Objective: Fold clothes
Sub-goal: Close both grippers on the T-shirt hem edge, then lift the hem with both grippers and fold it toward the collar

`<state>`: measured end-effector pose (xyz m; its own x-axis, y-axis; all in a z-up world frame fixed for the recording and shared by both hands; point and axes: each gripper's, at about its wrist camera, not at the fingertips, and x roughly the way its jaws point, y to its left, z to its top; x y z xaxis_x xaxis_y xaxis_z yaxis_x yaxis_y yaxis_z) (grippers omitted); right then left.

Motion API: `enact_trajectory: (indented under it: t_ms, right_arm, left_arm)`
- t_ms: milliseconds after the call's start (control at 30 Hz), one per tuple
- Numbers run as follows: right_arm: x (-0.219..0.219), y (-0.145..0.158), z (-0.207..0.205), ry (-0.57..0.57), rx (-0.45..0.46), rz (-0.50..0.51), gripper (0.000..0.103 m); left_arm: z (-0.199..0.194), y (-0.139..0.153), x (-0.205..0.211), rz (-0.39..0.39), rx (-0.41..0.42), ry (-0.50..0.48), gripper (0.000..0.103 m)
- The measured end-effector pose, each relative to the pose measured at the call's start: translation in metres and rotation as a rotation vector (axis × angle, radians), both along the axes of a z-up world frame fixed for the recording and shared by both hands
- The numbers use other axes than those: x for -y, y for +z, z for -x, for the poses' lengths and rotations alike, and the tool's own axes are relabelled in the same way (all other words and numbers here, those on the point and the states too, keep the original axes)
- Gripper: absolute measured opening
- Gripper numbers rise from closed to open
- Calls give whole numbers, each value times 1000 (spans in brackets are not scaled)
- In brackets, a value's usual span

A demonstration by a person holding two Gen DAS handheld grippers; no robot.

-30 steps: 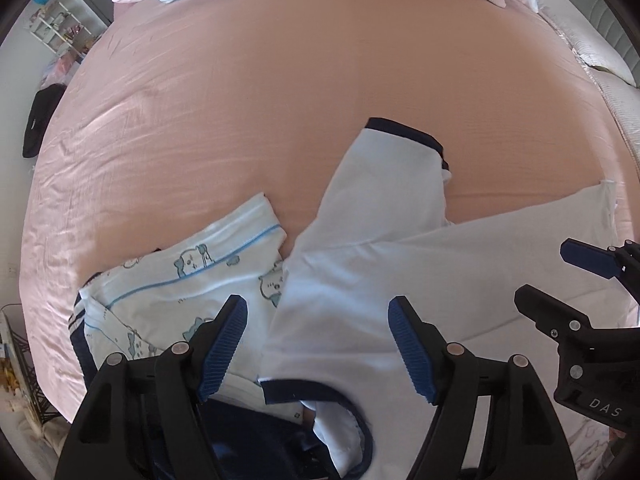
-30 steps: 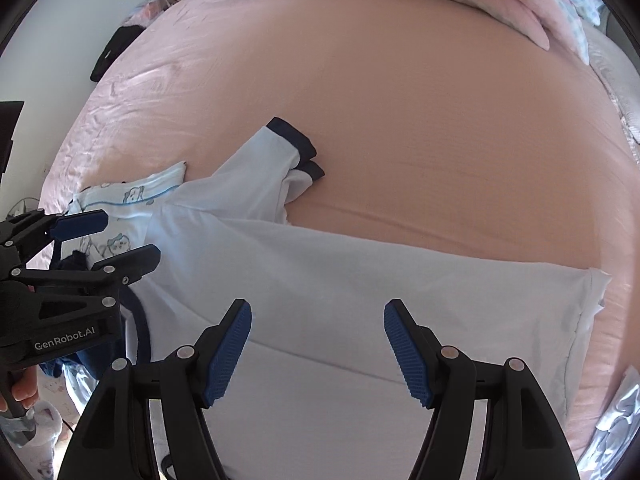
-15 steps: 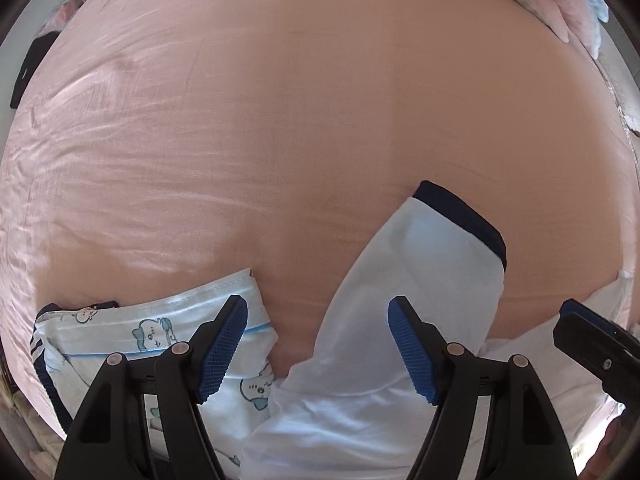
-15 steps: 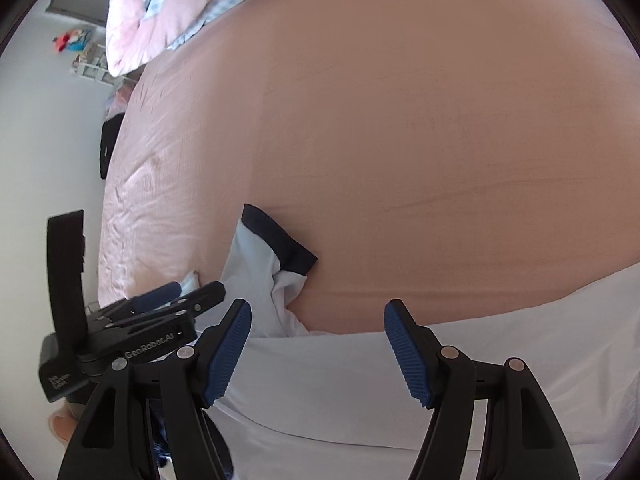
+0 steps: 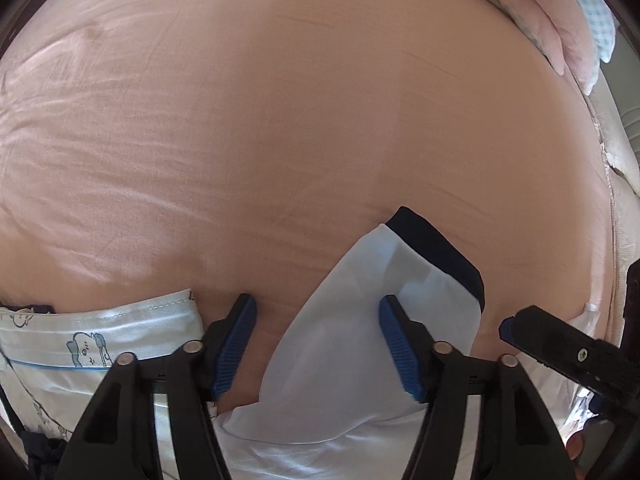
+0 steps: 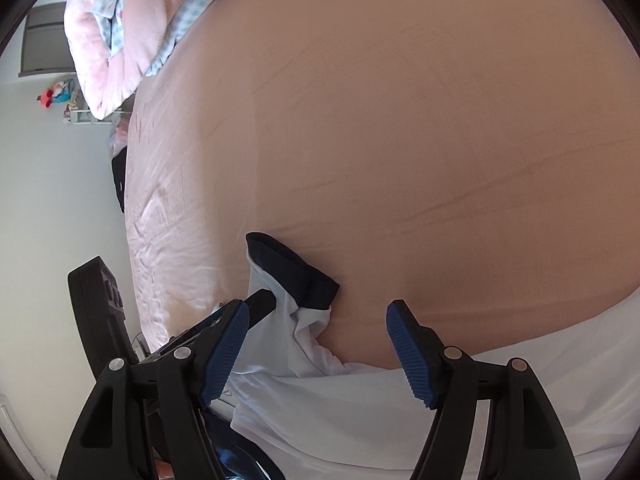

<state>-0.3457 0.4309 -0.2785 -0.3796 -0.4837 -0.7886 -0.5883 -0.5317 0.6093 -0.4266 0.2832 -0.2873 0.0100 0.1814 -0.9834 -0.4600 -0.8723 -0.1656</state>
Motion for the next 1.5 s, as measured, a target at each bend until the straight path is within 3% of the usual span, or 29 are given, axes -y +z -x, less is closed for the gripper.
enact_trajectory:
  t_ms: [67, 233, 400, 567, 667, 833, 867, 933, 967, 1067, 1367, 1500]
  right_arm:
    - [2, -5, 3, -6, 24, -8, 71]
    - [11, -12, 10, -8, 58, -27, 71]
    - [24, -6, 25, 46, 64, -69, 71]
    - [35, -7, 39, 54, 28, -2, 71]
    - [38, -13, 44, 49, -3, 50, 71]
    - [40, -17, 45, 23, 6, 33, 71]
    - [40, -16, 43, 21, 6, 20, 69]
    - [42, -13, 43, 23, 10, -24, 45]
    - [44, -13, 44, 26, 12, -41, 26]
    - [51, -15, 46, 52, 0, -55, 9]
    - [58, 21, 38, 79, -174, -87, 8]
    - [66, 43, 25, 131, -234, -112, 8]
  left_arm:
    - [-5, 2, 0, 5, -33, -16, 31]
    - [-13, 6, 7, -93, -15, -24, 11]
    - [-13, 4, 16, -136, 9, 6, 9]
    - [-12, 11, 24, -189, 41, 23, 7]
    - [-12, 17, 27, -188, 37, 19, 7]
    - [-18, 22, 32, -176, 23, 8, 7]
    - [-19, 22, 33, -178, 23, 8, 7]
    - [-21, 22, 35, -177, 28, 10, 7]
    - [-22, 21, 36, -176, 35, 10, 7]
    - [-26, 21, 37, -179, 40, 5, 7]
    - [-38, 34, 46, -232, 67, -11, 7]
    - [-49, 48, 50, -208, 79, -46, 8]
